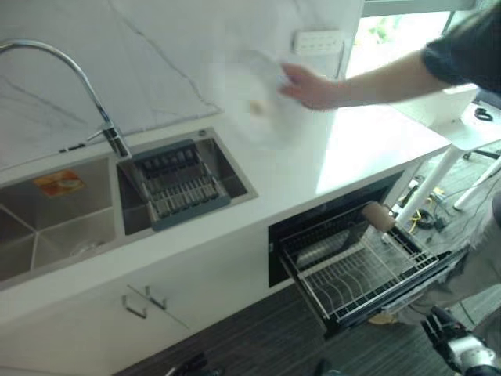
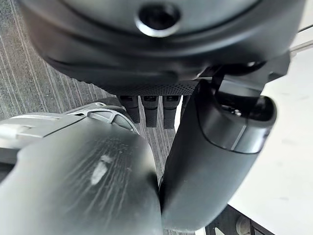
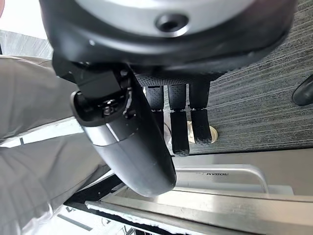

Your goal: Place the dishes in the dishwasher.

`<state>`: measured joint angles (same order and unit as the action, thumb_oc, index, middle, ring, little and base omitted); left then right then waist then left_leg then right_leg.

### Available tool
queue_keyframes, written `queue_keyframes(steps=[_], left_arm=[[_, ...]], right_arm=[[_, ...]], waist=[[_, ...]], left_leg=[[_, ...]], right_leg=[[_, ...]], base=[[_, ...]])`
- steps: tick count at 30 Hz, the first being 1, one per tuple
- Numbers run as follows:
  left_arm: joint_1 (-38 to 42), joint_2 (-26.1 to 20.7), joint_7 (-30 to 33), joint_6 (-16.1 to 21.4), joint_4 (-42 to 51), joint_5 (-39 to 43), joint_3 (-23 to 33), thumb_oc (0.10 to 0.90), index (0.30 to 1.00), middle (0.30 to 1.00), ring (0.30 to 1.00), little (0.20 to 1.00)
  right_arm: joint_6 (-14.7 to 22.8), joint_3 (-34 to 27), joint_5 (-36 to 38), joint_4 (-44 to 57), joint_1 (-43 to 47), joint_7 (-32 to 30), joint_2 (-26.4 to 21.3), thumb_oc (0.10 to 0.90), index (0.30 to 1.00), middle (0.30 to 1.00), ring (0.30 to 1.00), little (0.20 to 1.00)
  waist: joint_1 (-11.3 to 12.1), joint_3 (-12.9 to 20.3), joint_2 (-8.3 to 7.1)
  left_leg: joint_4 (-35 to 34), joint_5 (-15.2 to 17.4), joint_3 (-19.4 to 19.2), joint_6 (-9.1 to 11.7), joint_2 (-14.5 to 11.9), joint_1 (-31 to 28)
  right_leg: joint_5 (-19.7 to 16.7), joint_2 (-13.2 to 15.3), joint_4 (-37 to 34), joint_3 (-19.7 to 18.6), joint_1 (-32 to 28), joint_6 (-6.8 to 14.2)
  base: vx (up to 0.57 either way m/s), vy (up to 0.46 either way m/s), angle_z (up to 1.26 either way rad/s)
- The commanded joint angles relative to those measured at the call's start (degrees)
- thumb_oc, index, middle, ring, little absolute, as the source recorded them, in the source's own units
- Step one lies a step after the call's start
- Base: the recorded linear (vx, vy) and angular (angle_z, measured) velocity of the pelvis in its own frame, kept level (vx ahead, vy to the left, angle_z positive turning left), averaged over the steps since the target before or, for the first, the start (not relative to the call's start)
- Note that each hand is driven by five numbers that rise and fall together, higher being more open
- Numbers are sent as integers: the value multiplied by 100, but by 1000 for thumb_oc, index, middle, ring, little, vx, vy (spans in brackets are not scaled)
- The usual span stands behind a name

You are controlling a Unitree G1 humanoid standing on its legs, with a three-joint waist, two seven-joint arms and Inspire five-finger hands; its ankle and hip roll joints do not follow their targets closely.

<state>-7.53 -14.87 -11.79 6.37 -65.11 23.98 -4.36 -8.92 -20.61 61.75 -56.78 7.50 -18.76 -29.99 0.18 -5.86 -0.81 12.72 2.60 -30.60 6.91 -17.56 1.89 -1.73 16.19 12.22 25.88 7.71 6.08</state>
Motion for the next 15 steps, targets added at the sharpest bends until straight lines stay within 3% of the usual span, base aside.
queue_keyframes(steps=[1,2,3,10,11,13,15], left_arm=[[24,-178,2,-3,185,-107,-38,800,900,900,900,900],[2,-178,20,-38,259,-104,-27,800,900,900,900,900],[-48,-184,34,-77,354,-92,-4,800,900,900,900,900],[-185,-121,78,-125,573,-54,158,800,900,900,900,900],[-254,-80,75,-70,570,-30,232,800,900,900,900,900],[-302,-41,72,-30,541,-40,287,800,900,900,900,900],[-415,23,25,135,417,-39,361,800,900,900,900,900]], right_arm=[[678,-101,-342,896,421,-405,-265,530,495,495,495,495],[721,-72,-391,1118,379,-509,-241,695,742,742,742,742],[748,-66,-564,1438,303,-581,-224,800,900,900,900,900],[438,-137,-1590,3253,-80,-559,-168,800,900,900,900,900],[292,-178,-1928,3992,-233,-346,-124,800,900,900,900,900],[136,-167,-2007,4514,-346,-33,-27,800,900,900,900,900],[-79,-38,-1963,5216,-431,817,90,800,900,900,900,900]], waist=[[44,-308,-14],[31,-325,-16],[1,-337,-20],[-174,-362,-60],[-238,-348,-87],[-265,-322,-109],[-253,-272,-144]], left_leg=[[447,813,-6,-29,1,-282],[447,810,-6,-31,-1,-279],[447,810,-8,-36,-5,-277],[447,804,-19,-66,-16,-247],[447,807,-36,-76,-27,-244],[447,805,-39,-77,-39,-228],[447,801,20,-85,-25,-195]], right_leg=[[637,207,497,220,-257,380],[632,206,497,220,-255,380],[633,203,497,213,-253,378],[651,174,497,119,-212,373],[664,175,497,102,-212,373],[684,170,497,102,-219,371],[744,145,497,115,-268,346]], base=[[0,0,0],[-35,3,-1],[0,0,0],[-10,11,1],[2,56,-1],[21,59,-8],[48,58,1]])
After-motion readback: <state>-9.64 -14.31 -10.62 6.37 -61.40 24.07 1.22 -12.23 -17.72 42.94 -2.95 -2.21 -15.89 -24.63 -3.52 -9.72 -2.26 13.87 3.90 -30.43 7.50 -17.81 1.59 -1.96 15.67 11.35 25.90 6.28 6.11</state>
